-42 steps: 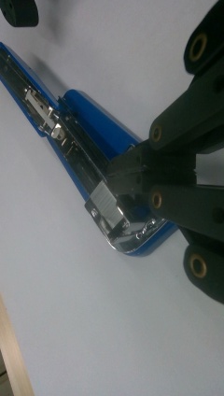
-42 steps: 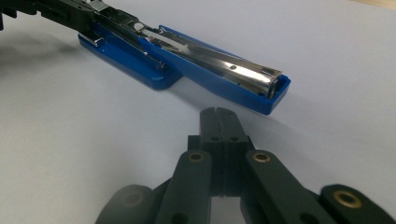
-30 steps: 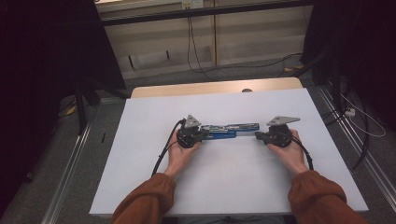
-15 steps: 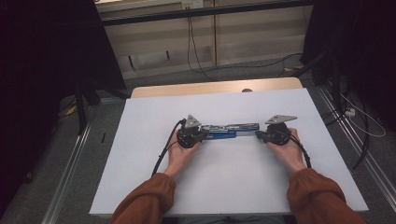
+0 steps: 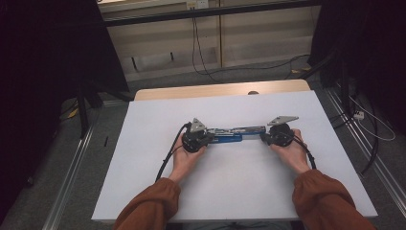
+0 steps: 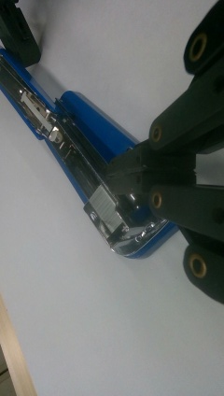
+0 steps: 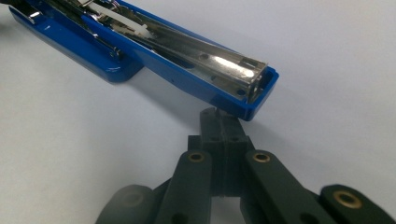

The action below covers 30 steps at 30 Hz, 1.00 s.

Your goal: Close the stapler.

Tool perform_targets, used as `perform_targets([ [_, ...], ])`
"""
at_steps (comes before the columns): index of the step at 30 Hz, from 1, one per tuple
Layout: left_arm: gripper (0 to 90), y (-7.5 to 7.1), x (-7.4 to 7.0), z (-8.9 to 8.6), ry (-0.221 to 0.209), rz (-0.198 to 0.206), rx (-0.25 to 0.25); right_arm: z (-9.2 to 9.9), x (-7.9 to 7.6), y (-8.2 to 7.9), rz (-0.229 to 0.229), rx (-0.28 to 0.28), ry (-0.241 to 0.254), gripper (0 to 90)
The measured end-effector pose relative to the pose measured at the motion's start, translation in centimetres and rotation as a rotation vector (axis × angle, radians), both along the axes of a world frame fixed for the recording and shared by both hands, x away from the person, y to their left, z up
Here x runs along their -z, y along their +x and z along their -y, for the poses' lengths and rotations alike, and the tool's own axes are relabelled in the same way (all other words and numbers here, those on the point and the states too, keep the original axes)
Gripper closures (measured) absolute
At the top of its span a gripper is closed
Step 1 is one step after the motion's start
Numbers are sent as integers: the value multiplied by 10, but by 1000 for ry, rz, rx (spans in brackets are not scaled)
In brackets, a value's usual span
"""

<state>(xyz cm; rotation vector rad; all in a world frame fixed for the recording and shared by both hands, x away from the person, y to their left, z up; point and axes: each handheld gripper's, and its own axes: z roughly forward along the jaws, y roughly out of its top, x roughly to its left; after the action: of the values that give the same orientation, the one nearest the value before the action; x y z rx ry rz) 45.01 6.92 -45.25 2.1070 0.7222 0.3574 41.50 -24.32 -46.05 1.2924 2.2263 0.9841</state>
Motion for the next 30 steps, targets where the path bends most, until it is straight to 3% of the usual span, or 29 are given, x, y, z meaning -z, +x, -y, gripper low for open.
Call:
perform_targets([
  [7, 900, 1, 0, -1, -4, -4, 4, 0, 2, -1, 7, 38, 33, 900],
  [30, 900, 1, 0, -2, -5, 1, 3, 3, 0, -1, 57, 51, 67, 900],
])
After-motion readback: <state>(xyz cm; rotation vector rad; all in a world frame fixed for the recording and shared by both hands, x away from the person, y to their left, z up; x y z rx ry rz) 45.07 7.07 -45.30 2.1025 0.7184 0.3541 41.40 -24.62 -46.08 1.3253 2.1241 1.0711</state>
